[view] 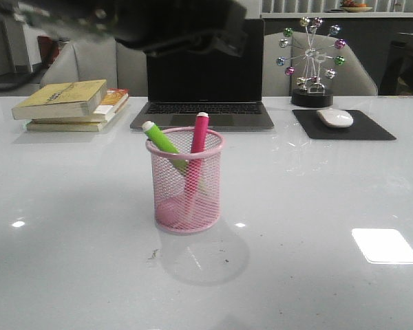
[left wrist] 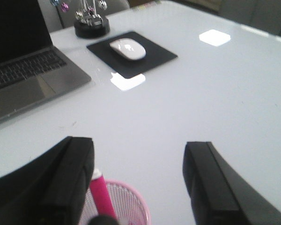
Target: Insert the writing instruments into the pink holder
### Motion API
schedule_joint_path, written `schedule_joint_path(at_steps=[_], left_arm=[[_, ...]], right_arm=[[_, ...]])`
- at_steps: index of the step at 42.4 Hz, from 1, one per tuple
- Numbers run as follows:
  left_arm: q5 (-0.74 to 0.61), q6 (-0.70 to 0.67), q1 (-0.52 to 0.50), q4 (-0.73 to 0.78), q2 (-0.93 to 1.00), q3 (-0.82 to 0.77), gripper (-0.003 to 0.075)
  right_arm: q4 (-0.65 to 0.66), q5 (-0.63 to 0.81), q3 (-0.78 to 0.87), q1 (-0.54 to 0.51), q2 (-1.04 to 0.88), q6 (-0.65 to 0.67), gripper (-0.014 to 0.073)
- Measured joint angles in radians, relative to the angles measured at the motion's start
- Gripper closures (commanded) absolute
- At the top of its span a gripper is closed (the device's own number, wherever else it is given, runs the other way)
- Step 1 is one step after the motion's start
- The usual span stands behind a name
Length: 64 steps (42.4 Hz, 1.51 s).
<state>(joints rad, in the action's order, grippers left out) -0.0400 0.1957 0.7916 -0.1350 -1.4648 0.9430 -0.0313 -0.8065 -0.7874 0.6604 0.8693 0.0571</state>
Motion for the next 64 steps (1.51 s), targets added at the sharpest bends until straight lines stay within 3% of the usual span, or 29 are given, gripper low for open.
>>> schedule_joint_path(at_steps=[9,19,39,43,50,54,64], left_arm=[[0.488,0.003,-0.051,0.035,0.201,0.065,0.0245],[0.763,-0.016,-0.148,0.048,0.376,0.054,0.0245],[0.828,-0.035,-0.193,0.087,0.708,-0.233,0.0253],[0.832,-0.037,-0.195,0.087,0.729,-0.257,0.0327],[0.835,-0.037,-0.195,0.088,0.733,-0.259,0.0538],[0.835,-0.037,-0.195,0.088,0.733,-0.261,0.0632],[0.835,-0.037,-0.195,0.088,0.733,-0.261,0.0628]], right_arm=[[0.000,0.000,0.000,0.000,0.000,0.000,0.0149],[0.000,0.000,0.000,0.000,0.000,0.000,0.0149],[0.062,0.032,0.000,0.000,0.000,0.000,0.0159],[0.084,0.049,0.000,0.000,0.000,0.000,0.0283],[0.095,0.058,0.000,0.000,0.000,0.000,0.0545],[0.094,0.058,0.000,0.000,0.000,0.000,0.0536],[0.096,0.058,0.000,0.000,0.000,0.000,0.0537]])
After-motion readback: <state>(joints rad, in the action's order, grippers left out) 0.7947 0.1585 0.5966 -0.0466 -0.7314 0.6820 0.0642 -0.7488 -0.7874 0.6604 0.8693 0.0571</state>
